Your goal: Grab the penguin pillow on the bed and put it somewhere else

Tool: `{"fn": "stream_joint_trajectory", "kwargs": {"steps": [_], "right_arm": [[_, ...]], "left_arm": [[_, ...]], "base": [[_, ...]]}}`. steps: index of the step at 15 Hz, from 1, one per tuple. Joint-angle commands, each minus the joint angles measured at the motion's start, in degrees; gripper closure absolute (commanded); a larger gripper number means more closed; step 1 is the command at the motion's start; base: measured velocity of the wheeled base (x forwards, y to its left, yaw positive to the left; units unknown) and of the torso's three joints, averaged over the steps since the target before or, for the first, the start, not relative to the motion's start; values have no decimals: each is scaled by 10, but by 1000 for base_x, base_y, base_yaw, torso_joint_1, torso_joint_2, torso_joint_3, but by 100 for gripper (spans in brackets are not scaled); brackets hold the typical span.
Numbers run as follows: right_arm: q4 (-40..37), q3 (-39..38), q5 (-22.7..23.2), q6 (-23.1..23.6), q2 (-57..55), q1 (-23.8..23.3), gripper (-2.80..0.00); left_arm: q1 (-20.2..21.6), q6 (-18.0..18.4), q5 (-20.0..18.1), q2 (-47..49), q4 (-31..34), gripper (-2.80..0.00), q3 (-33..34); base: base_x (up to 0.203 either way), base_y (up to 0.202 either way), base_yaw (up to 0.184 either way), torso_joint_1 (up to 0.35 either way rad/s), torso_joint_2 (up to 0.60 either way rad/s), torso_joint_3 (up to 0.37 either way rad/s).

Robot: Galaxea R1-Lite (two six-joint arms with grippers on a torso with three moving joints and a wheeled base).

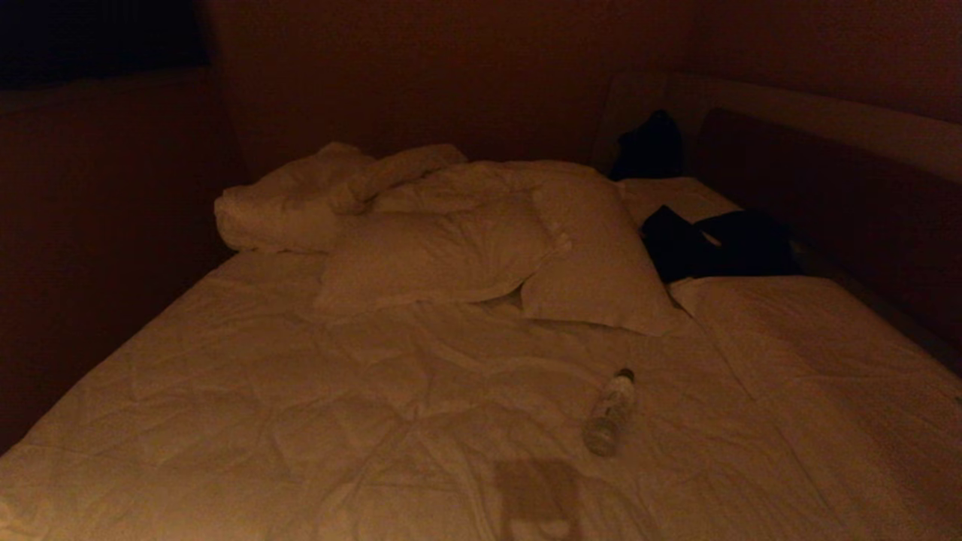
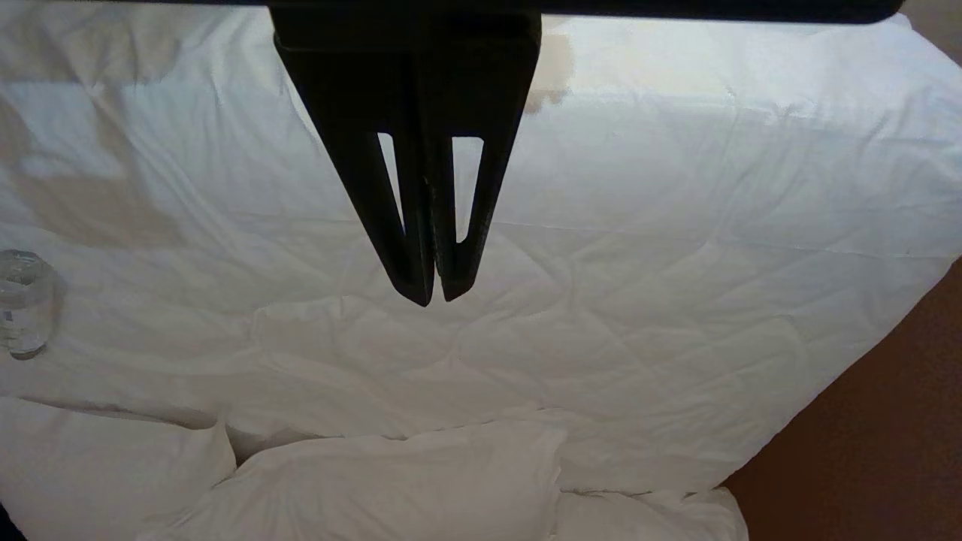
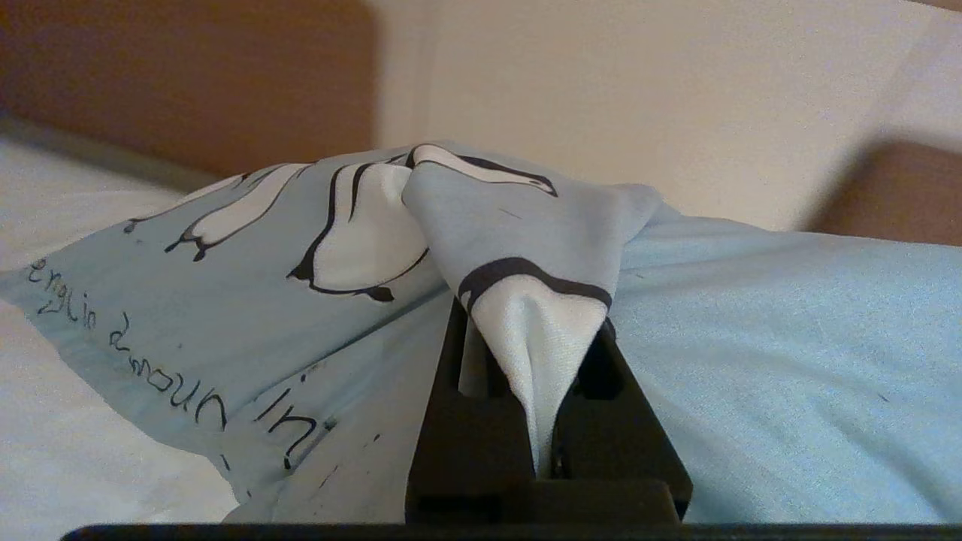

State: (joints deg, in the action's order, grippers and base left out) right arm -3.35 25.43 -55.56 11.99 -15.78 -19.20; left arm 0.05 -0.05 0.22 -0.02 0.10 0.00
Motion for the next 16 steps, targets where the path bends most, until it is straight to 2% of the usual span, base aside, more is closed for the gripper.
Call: {"fn": "stream_joint_trajectory", "kwargs": {"steps": [1,4,16], "right_arm": [[0,0,64,0,-5,1,0],[0,-2,88,-1,0,6,0],[0,-19,88,-6,0,6,0]], "left_arm": [[0,0,0,-1,0,0,0],[0,0,0,0,0,0,0],[0,0,0,0,0,0,0]], "base": [[0,0,0,0,0,0],[0,0,0,0,0,0],[0,0,0,0,0,0]]}}
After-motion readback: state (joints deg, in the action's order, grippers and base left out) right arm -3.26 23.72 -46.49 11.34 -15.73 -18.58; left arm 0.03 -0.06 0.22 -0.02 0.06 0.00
